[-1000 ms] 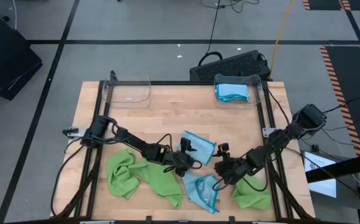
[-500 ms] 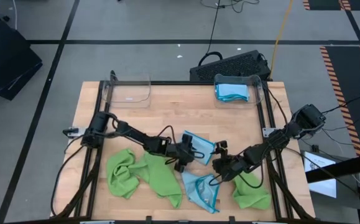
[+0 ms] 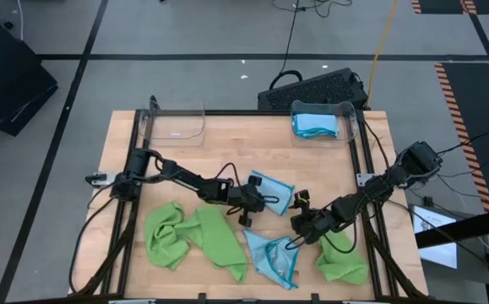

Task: Fold microfiber towels
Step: Put the folded blue microfiber cloth into the right transparent bin

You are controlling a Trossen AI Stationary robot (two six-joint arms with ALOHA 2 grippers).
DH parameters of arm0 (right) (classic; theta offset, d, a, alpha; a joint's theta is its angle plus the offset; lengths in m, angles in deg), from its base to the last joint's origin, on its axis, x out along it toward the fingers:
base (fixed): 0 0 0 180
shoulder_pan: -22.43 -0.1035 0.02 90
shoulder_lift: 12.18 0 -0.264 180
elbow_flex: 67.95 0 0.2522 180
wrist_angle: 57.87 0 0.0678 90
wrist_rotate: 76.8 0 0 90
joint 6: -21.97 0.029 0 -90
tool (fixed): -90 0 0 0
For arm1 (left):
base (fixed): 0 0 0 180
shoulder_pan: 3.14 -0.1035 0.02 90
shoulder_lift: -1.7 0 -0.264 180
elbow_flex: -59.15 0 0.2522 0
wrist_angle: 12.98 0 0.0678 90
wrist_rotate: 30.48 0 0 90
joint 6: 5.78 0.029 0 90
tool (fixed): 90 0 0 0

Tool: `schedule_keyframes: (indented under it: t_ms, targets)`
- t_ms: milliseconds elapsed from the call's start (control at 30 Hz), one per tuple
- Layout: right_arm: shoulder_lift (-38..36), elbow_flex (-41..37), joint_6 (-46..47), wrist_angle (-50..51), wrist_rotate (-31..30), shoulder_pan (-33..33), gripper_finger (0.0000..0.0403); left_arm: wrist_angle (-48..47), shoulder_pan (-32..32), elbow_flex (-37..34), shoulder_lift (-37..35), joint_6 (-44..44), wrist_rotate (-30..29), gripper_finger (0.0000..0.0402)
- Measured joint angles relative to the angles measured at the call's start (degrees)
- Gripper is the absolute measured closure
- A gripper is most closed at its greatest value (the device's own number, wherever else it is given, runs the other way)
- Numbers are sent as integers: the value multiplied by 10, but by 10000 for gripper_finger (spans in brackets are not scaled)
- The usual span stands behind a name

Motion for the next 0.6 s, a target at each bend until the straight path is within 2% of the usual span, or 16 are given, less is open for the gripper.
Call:
schedule_keyframes:
  t_ms: [100,267,600]
  targets:
    - [0,-8,-1,-6,-20,3,124,2,-5,0,1,-7,0,384]
    - [0,-16,-33,-12,-74,2,124,13,-14,-2,-5,-16,35,392]
    - [0,-16,-114,-15,-54,51,125,32,-21,-3,-9,-37,59,392]
